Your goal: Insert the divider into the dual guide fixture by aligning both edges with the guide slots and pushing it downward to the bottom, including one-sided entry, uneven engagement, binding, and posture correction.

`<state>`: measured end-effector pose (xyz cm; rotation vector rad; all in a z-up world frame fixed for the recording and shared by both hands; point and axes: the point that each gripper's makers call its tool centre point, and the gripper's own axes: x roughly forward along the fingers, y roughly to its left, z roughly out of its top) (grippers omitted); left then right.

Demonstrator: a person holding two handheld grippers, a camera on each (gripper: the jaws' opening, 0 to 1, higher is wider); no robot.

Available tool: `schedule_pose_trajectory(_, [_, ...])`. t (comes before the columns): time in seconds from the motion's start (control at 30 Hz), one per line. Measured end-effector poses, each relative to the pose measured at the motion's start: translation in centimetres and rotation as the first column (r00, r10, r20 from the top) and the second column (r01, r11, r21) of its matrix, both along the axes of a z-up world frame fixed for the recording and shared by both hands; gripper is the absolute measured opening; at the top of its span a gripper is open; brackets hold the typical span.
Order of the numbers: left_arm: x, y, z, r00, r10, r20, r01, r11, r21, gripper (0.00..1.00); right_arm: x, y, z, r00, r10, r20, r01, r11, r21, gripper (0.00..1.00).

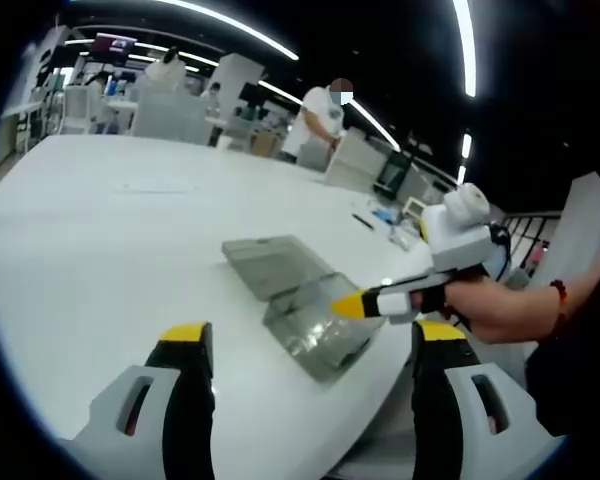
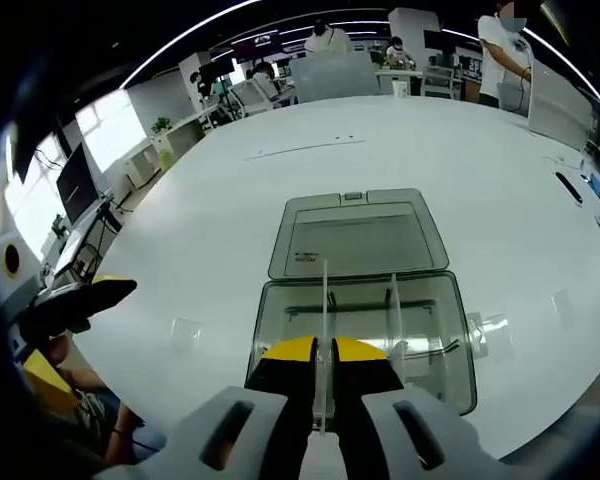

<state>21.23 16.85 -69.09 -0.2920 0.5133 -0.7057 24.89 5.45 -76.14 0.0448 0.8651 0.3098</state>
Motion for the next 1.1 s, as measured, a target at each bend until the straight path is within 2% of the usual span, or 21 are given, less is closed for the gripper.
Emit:
schedule_pose_trajectory(0.67, [-0.20,-0.13,0.18,1.000,-0.001,0.005,0.001,1.000,-0.002,0.80,0.04,-0.15,-0.11,1.000,0.006,0.008,-0.006,1.000,-0.022,0.00])
schedule_pose_trajectory(0.73, [-0.27,-0.11,0.09,1.000,-0.003,0.000,0.003,1.000,-0.001,0.80,0.04,-0.30,-0.18,1.000,-0.007,0.002,0.007,1.000,0.001,0.00])
schedule_pose_trajectory(1.1, [-0.20,-0.06,0.15,1.000,-0.001,0.002,0.001,1.000,0.002,0.80,0.15,-0.71,-0.15,1.000,-0.010,0.011,0.010,1.000,-0.006,0.00])
